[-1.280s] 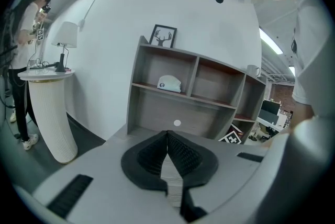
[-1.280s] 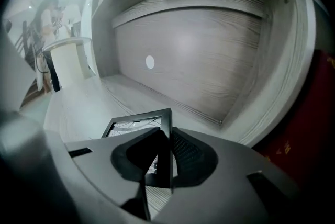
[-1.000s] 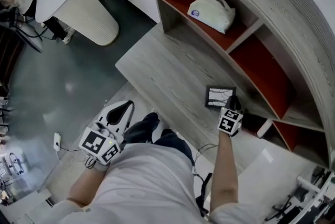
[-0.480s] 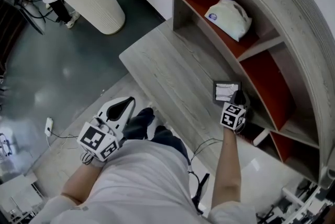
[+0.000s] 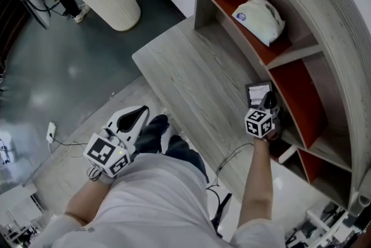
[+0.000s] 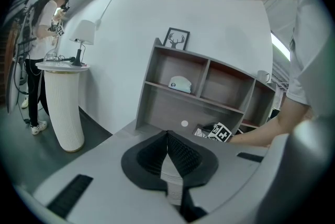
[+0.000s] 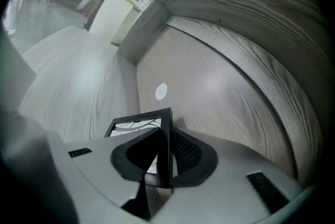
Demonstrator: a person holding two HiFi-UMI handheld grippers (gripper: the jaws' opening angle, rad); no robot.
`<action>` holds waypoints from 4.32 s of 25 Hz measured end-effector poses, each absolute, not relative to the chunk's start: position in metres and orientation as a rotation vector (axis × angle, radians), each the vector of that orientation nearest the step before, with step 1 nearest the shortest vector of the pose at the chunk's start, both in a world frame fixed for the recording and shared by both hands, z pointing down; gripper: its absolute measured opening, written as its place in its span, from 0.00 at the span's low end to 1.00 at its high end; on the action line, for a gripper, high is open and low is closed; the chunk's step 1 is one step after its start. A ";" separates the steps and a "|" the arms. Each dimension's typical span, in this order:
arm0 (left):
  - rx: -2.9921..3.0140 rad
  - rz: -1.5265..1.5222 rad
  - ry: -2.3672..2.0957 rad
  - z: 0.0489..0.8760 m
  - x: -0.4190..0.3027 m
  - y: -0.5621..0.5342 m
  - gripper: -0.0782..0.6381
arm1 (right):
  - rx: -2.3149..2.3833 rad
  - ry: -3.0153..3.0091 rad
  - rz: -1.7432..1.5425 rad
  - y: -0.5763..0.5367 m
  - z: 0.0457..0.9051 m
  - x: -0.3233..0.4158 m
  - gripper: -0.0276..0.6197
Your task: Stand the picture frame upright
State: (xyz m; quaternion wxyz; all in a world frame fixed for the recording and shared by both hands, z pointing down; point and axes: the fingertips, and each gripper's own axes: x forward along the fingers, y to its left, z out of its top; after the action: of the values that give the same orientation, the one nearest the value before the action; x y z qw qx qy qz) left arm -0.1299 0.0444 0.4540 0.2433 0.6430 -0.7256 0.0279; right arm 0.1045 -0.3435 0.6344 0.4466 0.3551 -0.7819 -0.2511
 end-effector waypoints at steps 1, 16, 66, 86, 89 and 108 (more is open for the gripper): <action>1.756 0.075 -1.982 0.454 -0.130 0.044 0.13 | 0.864 -1.926 -0.667 -0.346 0.632 0.102 0.16; 1.729 0.086 -1.982 0.461 -0.128 0.041 0.13 | 0.728 -1.847 -1.033 -0.357 0.627 0.084 0.16; 2.028 0.125 -1.750 0.441 -0.105 -0.017 0.13 | 0.896 -2.101 -0.541 -0.252 0.581 0.106 0.10; 2.342 0.135 -1.408 0.425 -0.031 -0.094 0.13 | 1.287 -2.316 0.028 -0.168 0.483 0.142 0.10; 2.373 0.133 -1.369 0.421 -0.022 -0.102 0.13 | 1.340 -2.341 0.081 -0.162 0.465 0.149 0.10; 2.484 0.102 -1.233 0.397 0.002 -0.141 0.13 | 1.438 -2.525 0.289 -0.145 0.406 0.151 0.10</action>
State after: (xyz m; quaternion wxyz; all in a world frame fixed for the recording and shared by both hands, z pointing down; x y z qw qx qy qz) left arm 0.0017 -0.1413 0.3965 0.1824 0.8801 -0.4369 0.0360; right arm 0.1510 -0.1454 0.4061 0.1106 0.4895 -0.8593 0.0985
